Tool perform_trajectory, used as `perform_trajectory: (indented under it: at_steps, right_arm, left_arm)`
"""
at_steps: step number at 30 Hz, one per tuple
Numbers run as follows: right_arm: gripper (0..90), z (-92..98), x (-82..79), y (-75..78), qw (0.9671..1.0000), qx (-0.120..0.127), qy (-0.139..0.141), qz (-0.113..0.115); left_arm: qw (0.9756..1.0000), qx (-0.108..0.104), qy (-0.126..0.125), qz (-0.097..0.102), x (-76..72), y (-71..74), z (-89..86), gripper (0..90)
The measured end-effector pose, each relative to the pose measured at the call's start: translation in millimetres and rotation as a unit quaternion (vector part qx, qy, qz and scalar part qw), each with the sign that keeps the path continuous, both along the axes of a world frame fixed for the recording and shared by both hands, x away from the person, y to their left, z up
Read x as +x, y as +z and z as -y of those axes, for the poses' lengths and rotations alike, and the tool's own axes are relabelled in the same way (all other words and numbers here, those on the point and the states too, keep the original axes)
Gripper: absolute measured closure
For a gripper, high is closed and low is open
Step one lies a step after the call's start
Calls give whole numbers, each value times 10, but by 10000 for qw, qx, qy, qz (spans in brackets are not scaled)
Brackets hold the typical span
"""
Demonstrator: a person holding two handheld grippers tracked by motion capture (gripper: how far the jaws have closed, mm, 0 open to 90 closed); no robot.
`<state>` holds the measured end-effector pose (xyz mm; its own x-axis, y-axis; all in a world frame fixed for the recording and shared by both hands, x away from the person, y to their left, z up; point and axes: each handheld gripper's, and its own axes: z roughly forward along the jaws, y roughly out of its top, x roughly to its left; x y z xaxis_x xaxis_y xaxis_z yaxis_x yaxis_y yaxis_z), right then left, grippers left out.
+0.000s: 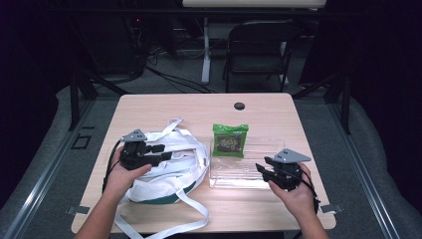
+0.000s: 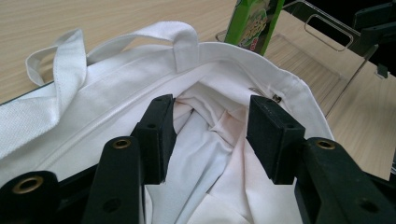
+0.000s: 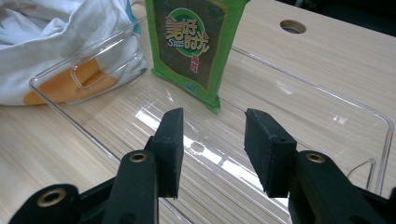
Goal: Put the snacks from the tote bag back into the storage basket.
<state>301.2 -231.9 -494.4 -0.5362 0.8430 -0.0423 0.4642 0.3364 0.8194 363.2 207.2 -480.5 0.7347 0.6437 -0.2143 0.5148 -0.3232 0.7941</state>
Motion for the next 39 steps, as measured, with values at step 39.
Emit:
perform_trajectory:
  at_steps: [39]
  right_arm:
    - [550,-34,-63,-241,9993,284,-149,192]
  left_arm:
    - [9999,129,90,6,-76,-275,11,488]
